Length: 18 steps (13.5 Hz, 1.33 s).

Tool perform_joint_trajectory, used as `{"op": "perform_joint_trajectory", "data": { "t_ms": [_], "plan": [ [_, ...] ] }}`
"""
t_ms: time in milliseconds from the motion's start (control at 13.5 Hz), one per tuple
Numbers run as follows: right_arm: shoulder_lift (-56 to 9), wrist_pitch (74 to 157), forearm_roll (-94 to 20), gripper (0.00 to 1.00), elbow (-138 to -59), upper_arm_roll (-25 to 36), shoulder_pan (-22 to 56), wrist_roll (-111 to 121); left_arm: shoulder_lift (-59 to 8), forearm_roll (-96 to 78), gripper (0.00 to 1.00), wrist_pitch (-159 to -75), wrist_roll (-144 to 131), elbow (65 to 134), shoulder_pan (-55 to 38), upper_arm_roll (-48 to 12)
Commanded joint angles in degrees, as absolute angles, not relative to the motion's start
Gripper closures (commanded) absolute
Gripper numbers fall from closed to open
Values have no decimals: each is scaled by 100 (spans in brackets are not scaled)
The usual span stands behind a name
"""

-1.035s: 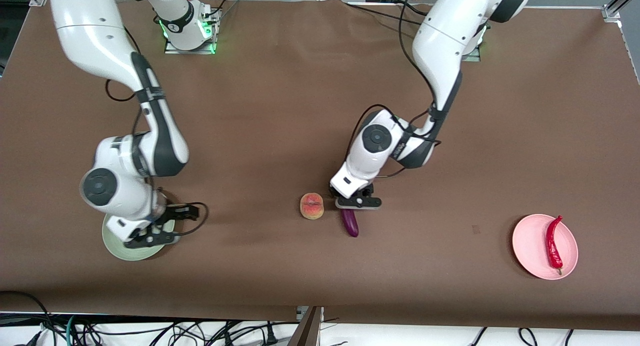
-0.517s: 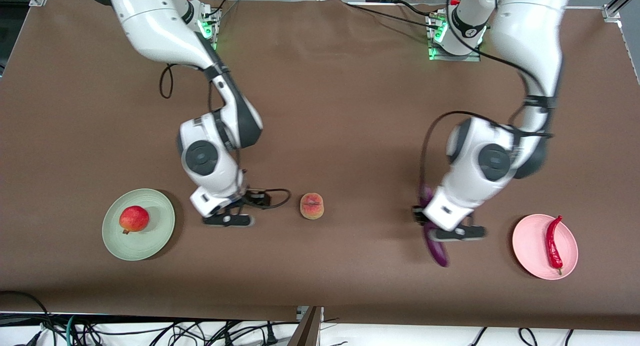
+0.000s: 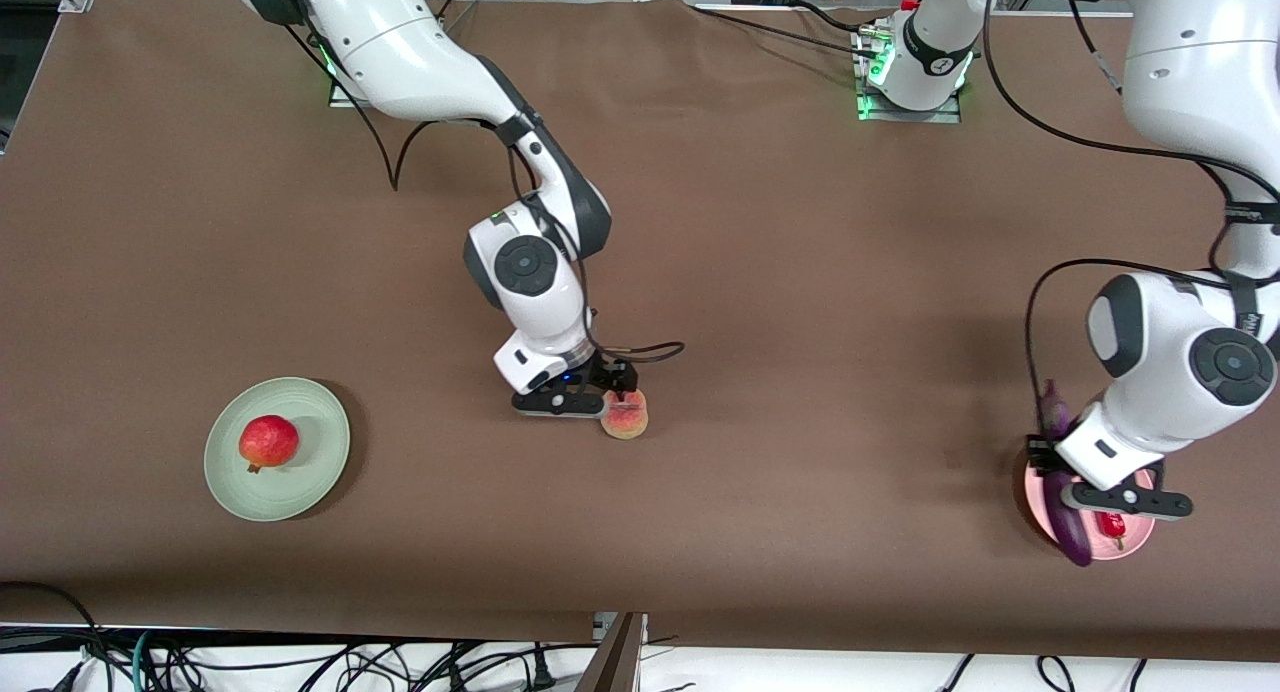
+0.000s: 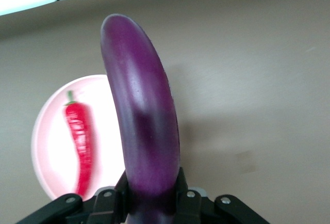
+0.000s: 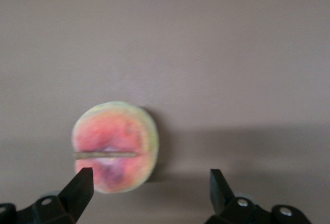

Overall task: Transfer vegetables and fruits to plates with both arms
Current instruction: 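Lower the eggplant onto the pink plate while the right gripper grasps the peach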

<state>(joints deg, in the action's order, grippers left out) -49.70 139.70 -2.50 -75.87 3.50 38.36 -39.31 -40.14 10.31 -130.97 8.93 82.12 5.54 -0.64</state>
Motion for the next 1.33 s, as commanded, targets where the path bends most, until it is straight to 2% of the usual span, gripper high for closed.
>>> {"op": "perform_joint_trajectory", "data": {
  "t_ms": [0, 370, 443, 517, 591, 665, 739, 887, 961, 1109, 1257],
  "plan": [
    [-5282, 14097, -255, 0, -7120, 404, 3963, -4148, -4341, 1441, 83, -13427, 1370, 7998, 772, -70],
    [-5510, 14668, -229, 0, -7110, 413, 3990, -4140, -4938, 1415, 83, -14157, 1529, 8016, 1169, -79],
    [-5554, 14765, -229, 0, -7110, 413, 3990, -4140, -4983, 1406, 80, -14264, 1529, 8016, 1169, -79],
    [-5598, 14905, -229, 0, -7110, 413, 3990, -4140, -4992, 1406, 73, -14265, 1529, 8016, 1186, -79],
    [-5651, 15019, -220, 0, -7110, 422, 3990, -4122, -5001, 1398, 47, -14265, 1521, 8016, 1178, -79],
    [-5686, 15099, -220, 1, -7093, 431, 3990, -4122, -5018, 1389, 26, -14265, 1494, 7998, 1178, -79],
    [-5721, 15117, -220, 2, -7067, 431, 3990, -4122, -5019, 1389, 0, -14265, 1494, 7998, 1178, -79],
    [-5730, 15126, -220, 41, -7022, 448, 3982, -4070, -4975, 1397, 0, -14265, 1494, 7989, 1178, -79],
    [-5730, 15126, -220, 56, -7022, 448, 3981, -4061, -4931, 1389, 0, -14256, 1468, 7972, 1178, -79],
    [-5722, 15109, -211, 74, -7022, 457, 3955, -3991, -4747, 1389, 0, -14151, 1459, 7963, 1178, -149],
    [-5661, 14986, -194, 75, -7014, 553, 3911, -3894, -4440, 1206, 0, -13644, 1433, 7972, 1151, -271]
  ]
}}
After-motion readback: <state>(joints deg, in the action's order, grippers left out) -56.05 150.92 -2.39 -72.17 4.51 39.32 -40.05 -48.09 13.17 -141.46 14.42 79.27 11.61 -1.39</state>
